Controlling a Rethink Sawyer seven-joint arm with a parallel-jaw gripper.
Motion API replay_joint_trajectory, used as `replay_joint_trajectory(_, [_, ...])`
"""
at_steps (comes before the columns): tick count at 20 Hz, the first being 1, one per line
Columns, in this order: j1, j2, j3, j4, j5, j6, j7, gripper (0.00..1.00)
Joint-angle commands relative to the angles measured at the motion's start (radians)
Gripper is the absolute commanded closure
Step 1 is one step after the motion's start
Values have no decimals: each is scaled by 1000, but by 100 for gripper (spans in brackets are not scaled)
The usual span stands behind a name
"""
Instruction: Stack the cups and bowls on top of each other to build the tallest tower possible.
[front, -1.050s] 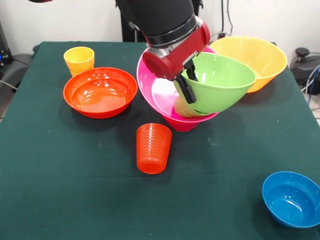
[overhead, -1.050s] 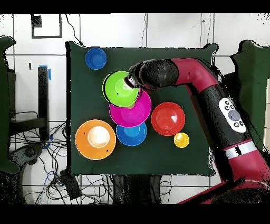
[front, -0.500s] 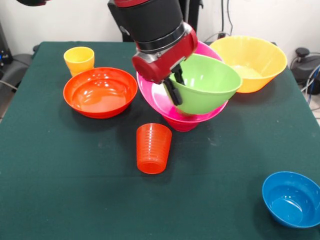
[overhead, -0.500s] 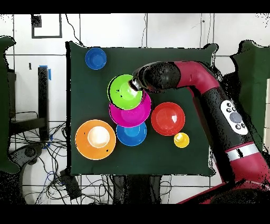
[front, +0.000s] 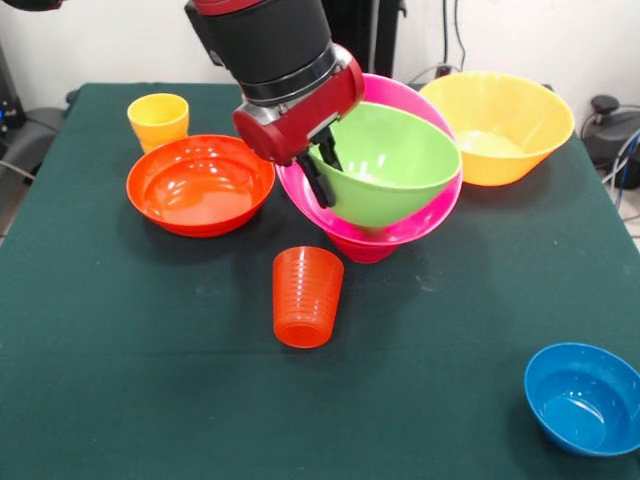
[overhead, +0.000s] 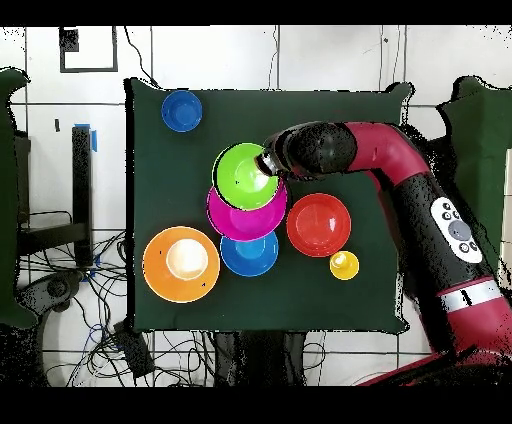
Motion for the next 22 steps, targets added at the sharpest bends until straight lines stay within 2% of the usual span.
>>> replay_joint_trajectory(1, [-11,27,-28,76,-12,-9,-119,100])
replay_joint_trajectory(9, [-39,-8,-6,144,-40,-85,-103,100])
replay_joint_trajectory(22, [-24,-76,-39,223,-79,-205,-27,100])
